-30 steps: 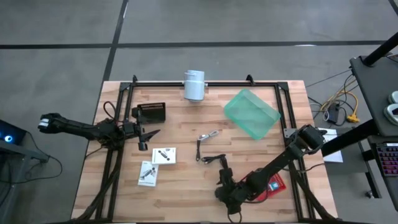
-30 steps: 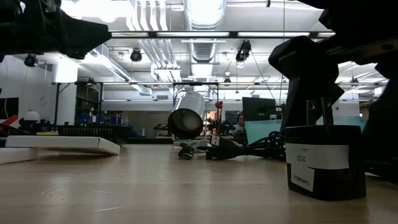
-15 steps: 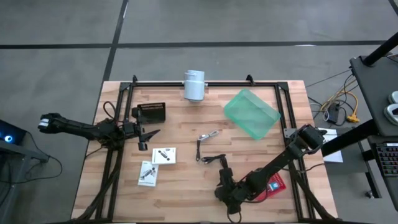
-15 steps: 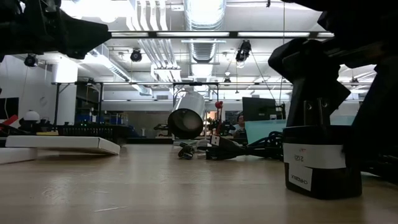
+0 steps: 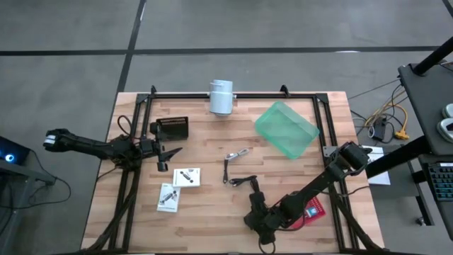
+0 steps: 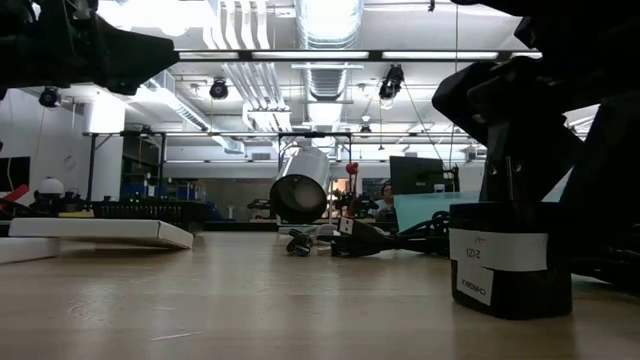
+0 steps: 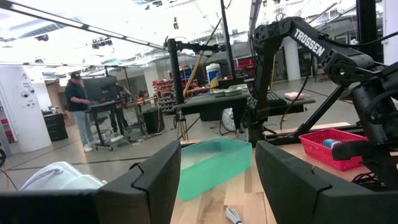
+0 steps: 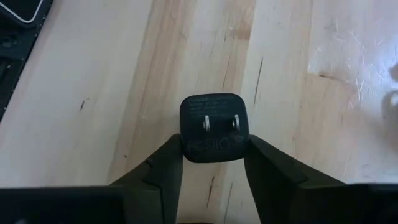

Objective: Pick and place items into bin
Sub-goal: Put the black charger adapter into the red bin

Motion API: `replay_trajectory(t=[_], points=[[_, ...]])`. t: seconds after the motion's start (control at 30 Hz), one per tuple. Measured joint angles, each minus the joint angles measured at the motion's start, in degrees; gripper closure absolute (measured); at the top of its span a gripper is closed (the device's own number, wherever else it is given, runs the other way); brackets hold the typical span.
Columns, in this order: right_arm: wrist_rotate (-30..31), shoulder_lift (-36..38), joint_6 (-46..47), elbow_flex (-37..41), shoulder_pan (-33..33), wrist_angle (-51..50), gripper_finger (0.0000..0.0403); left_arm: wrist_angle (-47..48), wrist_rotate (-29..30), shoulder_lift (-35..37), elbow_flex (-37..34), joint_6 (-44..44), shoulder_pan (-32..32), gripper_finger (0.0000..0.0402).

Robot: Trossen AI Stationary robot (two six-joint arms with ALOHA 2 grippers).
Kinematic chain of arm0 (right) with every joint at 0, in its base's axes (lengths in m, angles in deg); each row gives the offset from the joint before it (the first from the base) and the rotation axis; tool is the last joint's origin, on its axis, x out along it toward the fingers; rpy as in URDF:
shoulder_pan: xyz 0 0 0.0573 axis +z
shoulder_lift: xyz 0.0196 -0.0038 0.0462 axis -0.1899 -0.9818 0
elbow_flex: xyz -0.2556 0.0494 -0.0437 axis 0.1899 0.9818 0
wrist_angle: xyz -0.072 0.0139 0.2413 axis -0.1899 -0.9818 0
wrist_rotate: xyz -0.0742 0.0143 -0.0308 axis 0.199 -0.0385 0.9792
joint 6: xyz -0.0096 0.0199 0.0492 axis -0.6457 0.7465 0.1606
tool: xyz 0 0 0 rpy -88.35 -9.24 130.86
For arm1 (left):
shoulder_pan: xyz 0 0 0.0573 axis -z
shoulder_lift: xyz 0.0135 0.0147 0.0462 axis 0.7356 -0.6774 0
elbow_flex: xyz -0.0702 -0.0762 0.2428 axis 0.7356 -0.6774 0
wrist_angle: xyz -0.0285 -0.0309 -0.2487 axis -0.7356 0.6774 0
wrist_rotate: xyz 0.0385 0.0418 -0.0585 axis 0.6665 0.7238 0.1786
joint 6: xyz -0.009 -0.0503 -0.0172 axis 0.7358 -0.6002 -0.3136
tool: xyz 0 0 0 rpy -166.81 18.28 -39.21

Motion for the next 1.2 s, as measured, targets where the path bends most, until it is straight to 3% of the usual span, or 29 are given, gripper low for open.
replay_trajectory(t=[0.1, 0.37, 0.6, 0.8, 1.2], points=[[0.08, 0.00, -1.90, 0.00, 0.00, 0.04, 0.0263, 0.00, 0.01, 0.00, 0.00, 0.00, 0.00, 0.0210], [0.21, 0.00, -1.91, 0.02, -0.02, 0.46, 0.0199, 0.02, 0.01, 0.00, 0.00, 0.00, 0.00, 0.0210], [0.29, 0.00, -4.30, 0.02, -0.13, 1.06, 0.0168, 0.02, 0.00, 0.00, 0.00, 0.00, 0.00, 0.0210], [0.37, 0.00, -9.66, 0.02, -0.13, 3.43, 0.0166, 0.00, 0.02, 0.00, 0.00, 0.00, 0.00, 0.0210], [0.17, 0.00, -9.91, 0.79, -0.65, 3.63, 0.0182, 0.00, 0.01, 0.02, 0.00, 0.00, 0.00, 0.0210]])
